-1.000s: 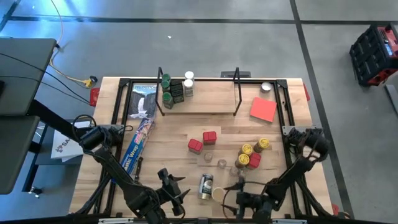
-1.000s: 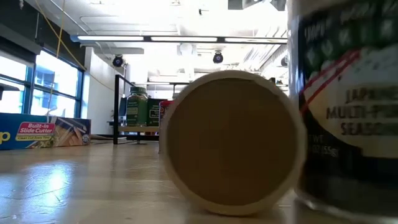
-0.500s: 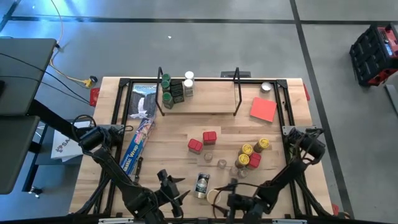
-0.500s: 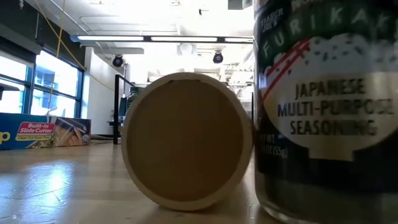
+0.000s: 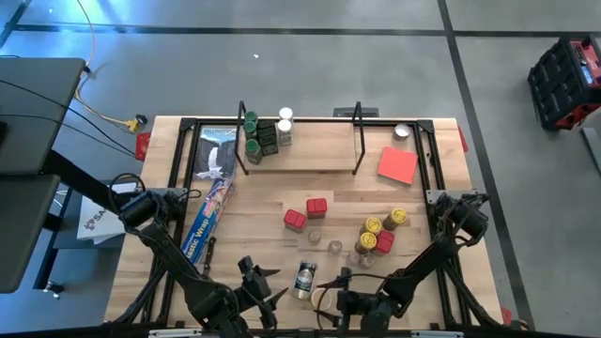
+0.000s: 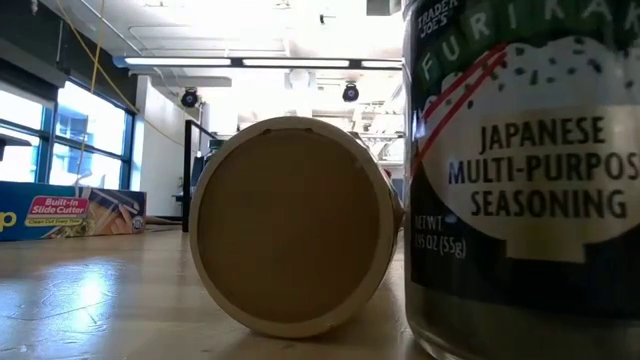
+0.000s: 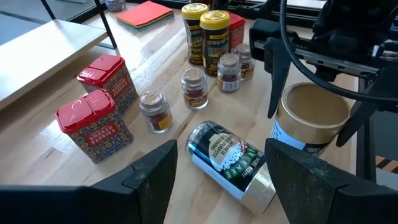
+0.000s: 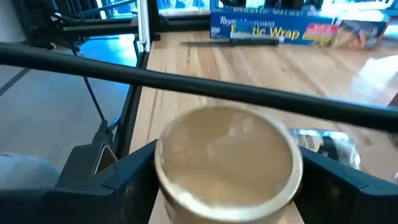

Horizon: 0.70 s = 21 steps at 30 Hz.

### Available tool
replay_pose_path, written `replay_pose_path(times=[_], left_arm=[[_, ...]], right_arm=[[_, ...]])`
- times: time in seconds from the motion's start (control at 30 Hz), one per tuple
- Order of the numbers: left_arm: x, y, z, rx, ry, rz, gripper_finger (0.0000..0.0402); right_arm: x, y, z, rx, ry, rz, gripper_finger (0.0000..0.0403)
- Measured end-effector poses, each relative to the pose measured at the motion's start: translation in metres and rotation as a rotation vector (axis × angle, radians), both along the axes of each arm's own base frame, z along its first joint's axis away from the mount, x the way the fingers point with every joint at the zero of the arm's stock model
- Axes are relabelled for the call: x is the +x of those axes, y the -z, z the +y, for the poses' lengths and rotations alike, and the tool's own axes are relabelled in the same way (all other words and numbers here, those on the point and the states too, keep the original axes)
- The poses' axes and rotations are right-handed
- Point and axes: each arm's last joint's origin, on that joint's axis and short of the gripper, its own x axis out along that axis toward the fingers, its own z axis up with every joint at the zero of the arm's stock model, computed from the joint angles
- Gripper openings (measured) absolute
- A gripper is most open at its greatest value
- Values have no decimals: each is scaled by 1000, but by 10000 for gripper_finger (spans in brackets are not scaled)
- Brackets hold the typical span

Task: Shelf spices
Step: Put the gold seasoning bottle on the shelf to the top right of the white seasoning bottle

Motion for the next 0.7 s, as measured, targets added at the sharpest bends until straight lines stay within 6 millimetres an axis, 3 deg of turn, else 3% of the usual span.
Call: replay_pose_path(times=[0.17, 0.43, 0.53, 0.7], left_arm=[[0, 0, 0, -12, -7, -8, 239], [0, -1, 0, 6, -23, -38, 239], [0, -2, 1, 49, -21, -42, 239], [-1, -7, 10, 107, -28, -9, 239]], right_arm=[[1, -1, -1, -13, 23, -16, 301], [1, -5, -2, 4, 36, -24, 267], [2, -22, -7, -12, 32, -45, 267], [7, -77, -38, -50, 24, -58, 267]])
